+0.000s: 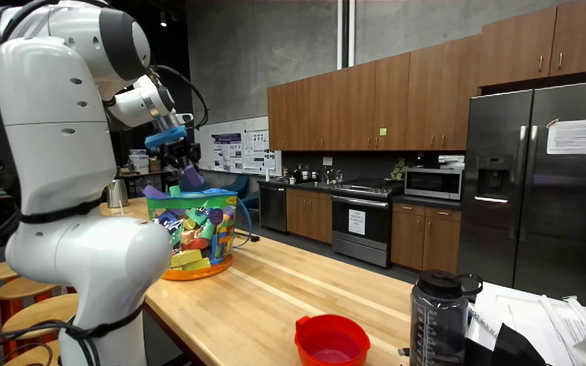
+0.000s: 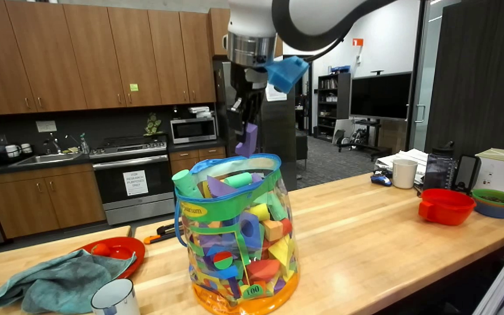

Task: Remove a purple block from the clear bag and put it on the table

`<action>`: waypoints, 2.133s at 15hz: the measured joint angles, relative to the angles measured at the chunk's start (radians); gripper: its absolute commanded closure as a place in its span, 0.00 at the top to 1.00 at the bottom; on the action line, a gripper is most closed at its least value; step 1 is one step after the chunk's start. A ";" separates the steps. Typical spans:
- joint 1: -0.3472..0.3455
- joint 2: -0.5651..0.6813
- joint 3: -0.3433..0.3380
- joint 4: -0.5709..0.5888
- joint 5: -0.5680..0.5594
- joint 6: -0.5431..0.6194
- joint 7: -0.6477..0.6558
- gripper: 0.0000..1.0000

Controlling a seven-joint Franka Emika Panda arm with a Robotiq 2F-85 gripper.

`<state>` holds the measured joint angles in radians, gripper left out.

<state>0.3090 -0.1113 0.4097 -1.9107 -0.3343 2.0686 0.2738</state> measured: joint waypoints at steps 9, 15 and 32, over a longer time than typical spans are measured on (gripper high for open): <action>-0.070 0.010 -0.083 0.138 -0.014 -0.039 0.043 0.16; -0.163 0.046 -0.204 0.198 0.048 -0.059 0.054 0.16; -0.210 0.079 -0.301 -0.117 0.254 -0.100 0.072 0.16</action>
<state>0.0993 -0.0325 0.1087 -2.0273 -0.0807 1.9683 0.3455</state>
